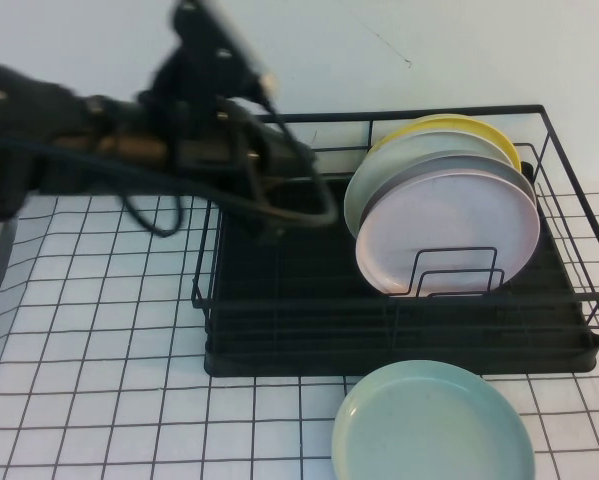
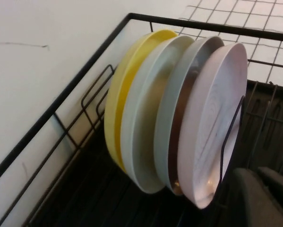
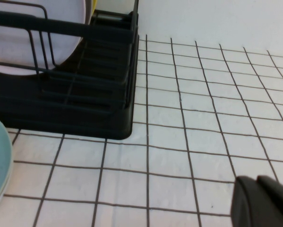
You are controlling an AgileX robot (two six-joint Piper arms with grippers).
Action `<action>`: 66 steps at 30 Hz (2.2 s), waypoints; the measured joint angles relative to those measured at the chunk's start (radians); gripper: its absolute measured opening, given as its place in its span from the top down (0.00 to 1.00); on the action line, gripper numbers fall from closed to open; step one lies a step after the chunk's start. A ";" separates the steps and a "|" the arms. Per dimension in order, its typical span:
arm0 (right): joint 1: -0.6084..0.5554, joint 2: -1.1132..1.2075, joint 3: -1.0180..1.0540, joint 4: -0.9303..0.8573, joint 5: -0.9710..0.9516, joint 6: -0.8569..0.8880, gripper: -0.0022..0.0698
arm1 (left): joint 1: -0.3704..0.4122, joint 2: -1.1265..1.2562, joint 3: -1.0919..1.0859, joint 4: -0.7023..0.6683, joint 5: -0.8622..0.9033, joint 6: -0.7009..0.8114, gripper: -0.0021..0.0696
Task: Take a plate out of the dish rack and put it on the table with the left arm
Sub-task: Grasp the plate from the shelf, then place the plate from the table
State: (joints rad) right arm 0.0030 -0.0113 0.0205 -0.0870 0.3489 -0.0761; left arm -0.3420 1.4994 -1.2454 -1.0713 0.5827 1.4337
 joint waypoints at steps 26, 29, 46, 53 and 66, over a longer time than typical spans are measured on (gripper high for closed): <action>0.000 0.000 0.000 0.000 0.000 0.000 0.97 | -0.181 0.428 -0.291 0.091 -0.183 0.242 0.48; 0.000 0.000 0.000 0.000 0.000 0.000 0.97 | -0.181 0.430 -0.291 0.093 -0.191 0.253 0.54; 0.000 0.000 0.000 0.000 0.000 0.000 0.97 | -0.202 0.417 -0.291 0.054 -0.306 0.256 0.92; 0.000 0.000 0.000 0.000 0.000 0.000 0.97 | -0.202 0.333 -0.291 0.049 -0.379 0.267 0.95; 0.000 0.000 0.000 0.000 0.000 0.000 0.97 | -0.202 0.119 -0.291 -0.083 -0.476 0.277 0.97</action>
State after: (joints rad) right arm 0.0030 -0.0113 0.0205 -0.0870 0.3489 -0.0761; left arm -0.5440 1.6184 -1.5360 -1.1547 0.1065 1.7108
